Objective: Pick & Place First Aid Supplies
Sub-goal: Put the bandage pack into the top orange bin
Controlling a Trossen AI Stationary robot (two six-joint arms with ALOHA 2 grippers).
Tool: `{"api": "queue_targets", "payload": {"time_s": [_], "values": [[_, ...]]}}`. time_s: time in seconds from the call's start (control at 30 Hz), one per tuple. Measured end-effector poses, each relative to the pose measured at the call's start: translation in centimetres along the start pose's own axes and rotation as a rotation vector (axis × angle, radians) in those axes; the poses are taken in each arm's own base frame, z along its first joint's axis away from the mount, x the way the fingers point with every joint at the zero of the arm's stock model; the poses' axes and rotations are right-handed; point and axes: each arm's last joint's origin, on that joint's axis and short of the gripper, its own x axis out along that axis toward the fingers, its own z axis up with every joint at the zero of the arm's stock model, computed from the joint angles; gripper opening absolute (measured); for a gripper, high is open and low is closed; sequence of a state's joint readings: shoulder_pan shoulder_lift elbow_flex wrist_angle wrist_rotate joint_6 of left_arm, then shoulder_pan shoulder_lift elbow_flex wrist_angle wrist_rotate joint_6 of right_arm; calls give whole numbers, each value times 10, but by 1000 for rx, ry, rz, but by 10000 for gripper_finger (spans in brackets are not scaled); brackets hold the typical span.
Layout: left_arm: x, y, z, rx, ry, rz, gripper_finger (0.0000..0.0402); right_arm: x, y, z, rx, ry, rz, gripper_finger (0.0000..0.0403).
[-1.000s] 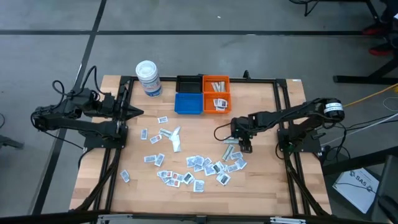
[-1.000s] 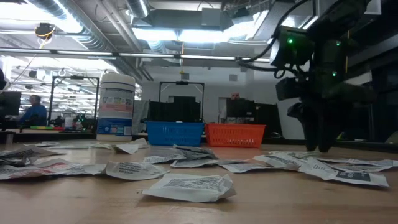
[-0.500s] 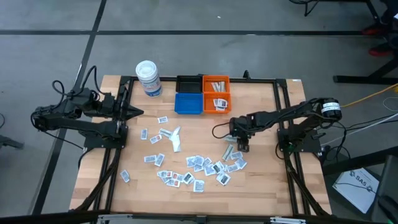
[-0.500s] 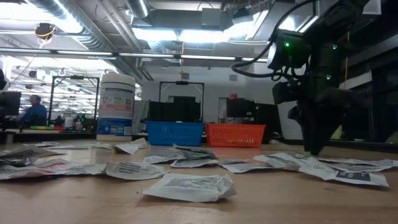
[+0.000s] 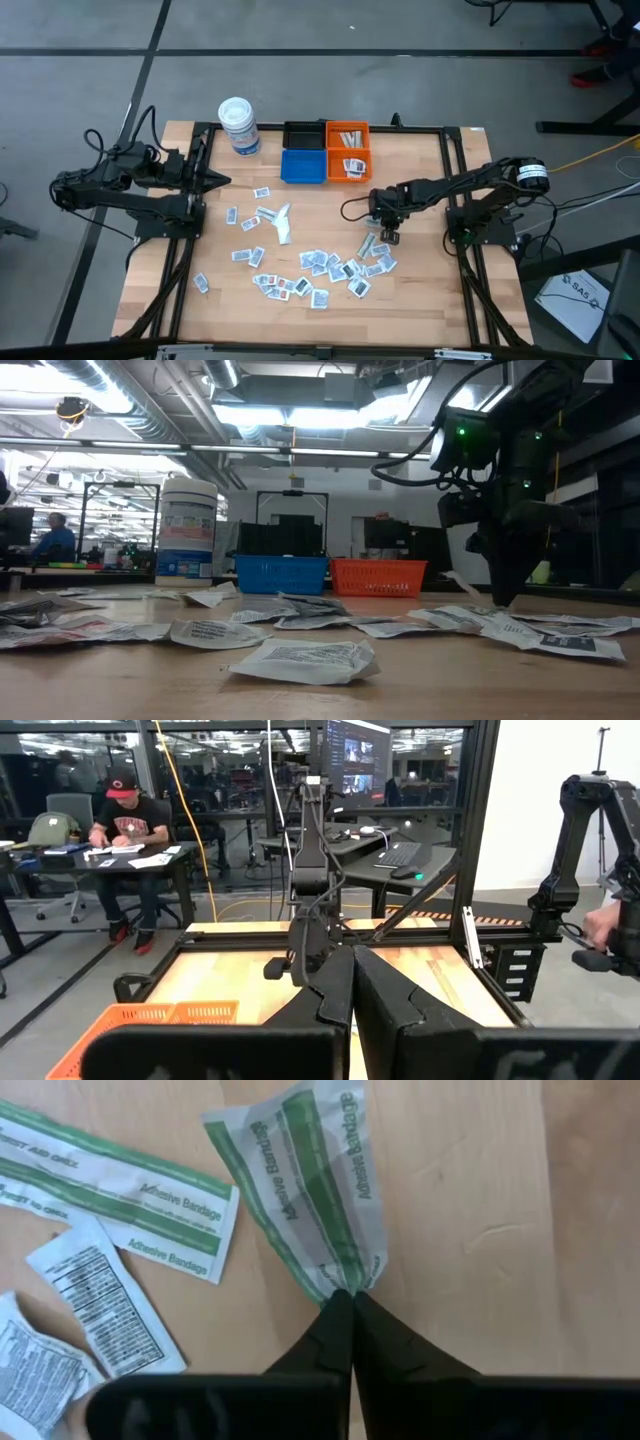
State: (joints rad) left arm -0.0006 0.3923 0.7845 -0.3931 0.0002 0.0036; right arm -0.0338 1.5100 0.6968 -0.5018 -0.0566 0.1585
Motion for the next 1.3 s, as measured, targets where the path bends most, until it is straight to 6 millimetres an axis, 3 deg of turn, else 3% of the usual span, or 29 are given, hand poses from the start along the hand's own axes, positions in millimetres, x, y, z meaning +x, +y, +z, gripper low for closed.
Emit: {"api": "queue_targets", "payload": {"time_s": [0.23, 0.73, 1.0, 1.3], "values": [[0, 0, 0, 0, 0, 0, 4, -8, 4, 8, 16, 5, 45, 3], [0, 0, 0, 1, 0, 0, 4, -57, 9, 62, 23, -192, 107, 2], [0, 0, 0, 1, 0, 0, 4, -93, -16, 94, 186, -343, 82, 2], [0, 0, 0, 0, 0, 0, 4, -123, -65, 111, 417, -506, -42, 2]]}}
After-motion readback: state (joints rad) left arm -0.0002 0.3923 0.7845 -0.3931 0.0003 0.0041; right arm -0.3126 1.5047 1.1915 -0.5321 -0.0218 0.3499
